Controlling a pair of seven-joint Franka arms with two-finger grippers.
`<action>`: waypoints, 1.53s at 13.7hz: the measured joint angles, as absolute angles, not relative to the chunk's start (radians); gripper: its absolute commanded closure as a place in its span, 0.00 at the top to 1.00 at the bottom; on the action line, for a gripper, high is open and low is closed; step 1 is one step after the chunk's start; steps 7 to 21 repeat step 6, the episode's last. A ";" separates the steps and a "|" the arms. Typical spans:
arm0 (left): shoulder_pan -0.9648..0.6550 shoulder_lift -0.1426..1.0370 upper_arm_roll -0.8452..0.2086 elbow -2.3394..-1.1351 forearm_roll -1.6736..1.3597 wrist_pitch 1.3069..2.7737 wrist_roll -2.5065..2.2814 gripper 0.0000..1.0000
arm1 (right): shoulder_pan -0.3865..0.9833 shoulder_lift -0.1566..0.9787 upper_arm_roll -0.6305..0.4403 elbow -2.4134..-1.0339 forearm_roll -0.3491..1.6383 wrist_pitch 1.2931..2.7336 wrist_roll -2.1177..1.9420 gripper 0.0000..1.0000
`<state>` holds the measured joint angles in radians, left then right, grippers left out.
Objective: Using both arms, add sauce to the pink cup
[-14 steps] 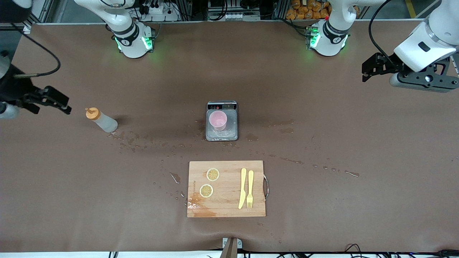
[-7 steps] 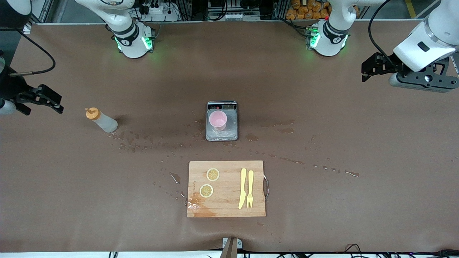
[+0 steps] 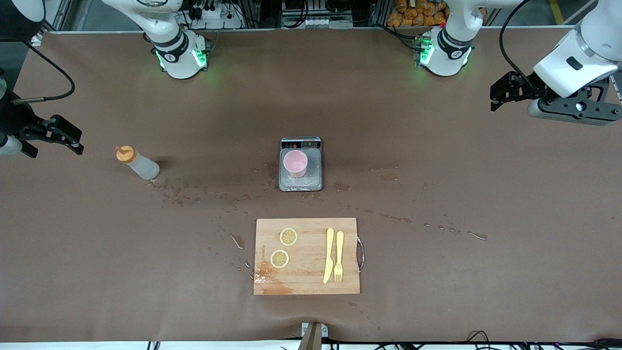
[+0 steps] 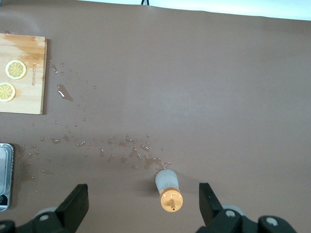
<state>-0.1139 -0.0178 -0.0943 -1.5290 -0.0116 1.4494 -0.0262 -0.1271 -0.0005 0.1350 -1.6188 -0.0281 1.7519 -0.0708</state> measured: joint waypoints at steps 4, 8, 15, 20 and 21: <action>-0.114 -0.018 -0.094 -1.528 -0.012 1.449 -0.026 1.00 | -0.127 -0.001 0.136 -1.619 -0.031 1.755 -0.071 1.00; -0.113 -0.018 -0.094 -1.528 -0.012 1.449 -0.026 1.00 | -0.127 -0.001 0.136 -1.619 -0.034 1.755 -0.071 1.00; -0.113 -0.018 -0.094 -1.528 -0.012 1.449 -0.026 1.00 | -0.127 -0.001 0.136 -1.619 -0.034 1.755 -0.071 1.00; -0.113 -0.018 -0.094 -1.528 -0.012 1.449 -0.026 1.00 | -0.127 -0.001 0.136 -1.619 -0.034 1.755 -0.071 1.00; -0.113 -0.018 -0.094 -1.528 -0.012 1.449 -0.026 1.00 | -0.127 -0.001 0.136 -1.619 -0.034 1.755 -0.071 1.00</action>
